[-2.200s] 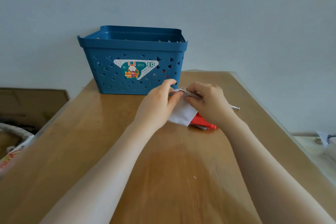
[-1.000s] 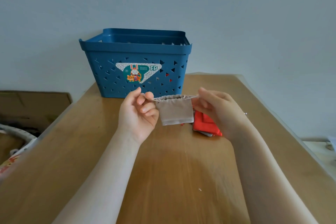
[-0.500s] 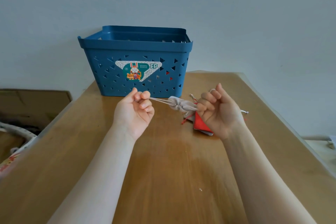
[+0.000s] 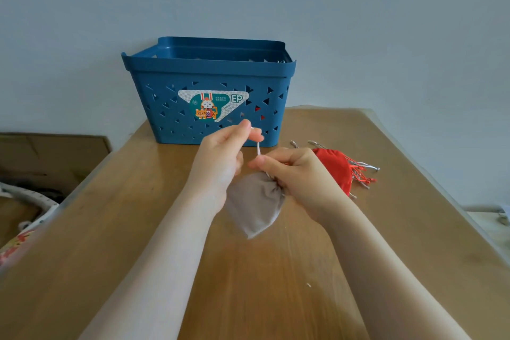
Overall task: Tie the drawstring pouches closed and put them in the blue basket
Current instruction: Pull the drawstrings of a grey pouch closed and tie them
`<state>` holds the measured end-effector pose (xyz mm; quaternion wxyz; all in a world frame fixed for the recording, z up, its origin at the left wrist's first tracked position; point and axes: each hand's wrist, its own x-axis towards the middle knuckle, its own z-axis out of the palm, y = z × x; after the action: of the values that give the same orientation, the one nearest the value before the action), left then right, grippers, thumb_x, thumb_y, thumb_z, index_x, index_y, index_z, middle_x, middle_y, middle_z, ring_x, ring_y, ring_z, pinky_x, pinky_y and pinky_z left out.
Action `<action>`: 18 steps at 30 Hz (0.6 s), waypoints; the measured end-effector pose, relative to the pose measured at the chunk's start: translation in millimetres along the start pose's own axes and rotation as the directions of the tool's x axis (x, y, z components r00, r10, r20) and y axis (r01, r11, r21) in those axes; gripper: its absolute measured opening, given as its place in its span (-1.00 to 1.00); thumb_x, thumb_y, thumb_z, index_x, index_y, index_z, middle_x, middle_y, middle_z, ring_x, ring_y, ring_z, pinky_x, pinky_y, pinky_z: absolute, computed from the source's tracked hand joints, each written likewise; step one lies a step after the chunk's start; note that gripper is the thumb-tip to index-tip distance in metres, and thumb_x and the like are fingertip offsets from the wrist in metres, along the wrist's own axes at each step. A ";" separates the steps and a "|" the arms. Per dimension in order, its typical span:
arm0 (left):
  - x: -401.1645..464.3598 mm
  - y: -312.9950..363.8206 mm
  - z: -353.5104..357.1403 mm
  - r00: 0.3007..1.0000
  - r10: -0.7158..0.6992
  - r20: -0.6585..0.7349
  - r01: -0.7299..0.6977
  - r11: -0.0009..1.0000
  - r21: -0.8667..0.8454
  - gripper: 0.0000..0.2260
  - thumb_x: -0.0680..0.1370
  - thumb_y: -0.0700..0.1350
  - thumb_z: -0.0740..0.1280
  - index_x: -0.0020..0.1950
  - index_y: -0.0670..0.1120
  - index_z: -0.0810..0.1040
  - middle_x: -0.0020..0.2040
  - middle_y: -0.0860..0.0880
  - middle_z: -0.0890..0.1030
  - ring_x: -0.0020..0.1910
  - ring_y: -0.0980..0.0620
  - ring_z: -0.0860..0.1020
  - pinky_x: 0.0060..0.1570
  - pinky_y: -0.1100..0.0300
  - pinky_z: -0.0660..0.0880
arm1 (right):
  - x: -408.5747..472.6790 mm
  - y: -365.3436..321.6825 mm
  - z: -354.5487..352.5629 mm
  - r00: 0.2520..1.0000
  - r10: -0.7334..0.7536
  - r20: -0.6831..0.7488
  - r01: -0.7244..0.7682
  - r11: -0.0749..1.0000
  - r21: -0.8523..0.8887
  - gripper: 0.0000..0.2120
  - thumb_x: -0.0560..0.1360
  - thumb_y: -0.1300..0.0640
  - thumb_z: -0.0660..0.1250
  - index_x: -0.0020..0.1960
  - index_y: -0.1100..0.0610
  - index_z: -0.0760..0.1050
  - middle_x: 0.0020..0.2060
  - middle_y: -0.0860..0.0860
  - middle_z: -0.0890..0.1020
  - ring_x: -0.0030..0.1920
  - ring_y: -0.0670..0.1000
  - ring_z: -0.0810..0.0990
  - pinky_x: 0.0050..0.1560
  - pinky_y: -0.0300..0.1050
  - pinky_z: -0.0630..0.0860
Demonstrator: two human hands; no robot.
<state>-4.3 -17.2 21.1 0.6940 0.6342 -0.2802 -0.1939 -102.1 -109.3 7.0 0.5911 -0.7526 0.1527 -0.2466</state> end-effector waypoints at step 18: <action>-11.2 -15.2 25.3 0.965 0.000 0.262 -0.046 0.984 0.170 -0.85 0.58 -0.10 0.27 -0.05 -0.09 0.61 -0.41 0.16 0.55 -0.47 0.27 0.44 -0.41 0.44 0.33 | 0.0 -9.0 -9.1 0.966 0.080 -0.244 -0.033 0.981 0.193 -0.77 0.50 0.13 0.35 -0.21 0.28 0.61 -0.10 0.18 0.62 -0.33 -0.01 0.57 -0.29 -0.06 0.53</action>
<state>-27.7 -31.6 5.4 0.5952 0.6582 -0.3923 -0.2422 -107.6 -114.4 17.3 0.6420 -0.6518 0.2239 -0.3359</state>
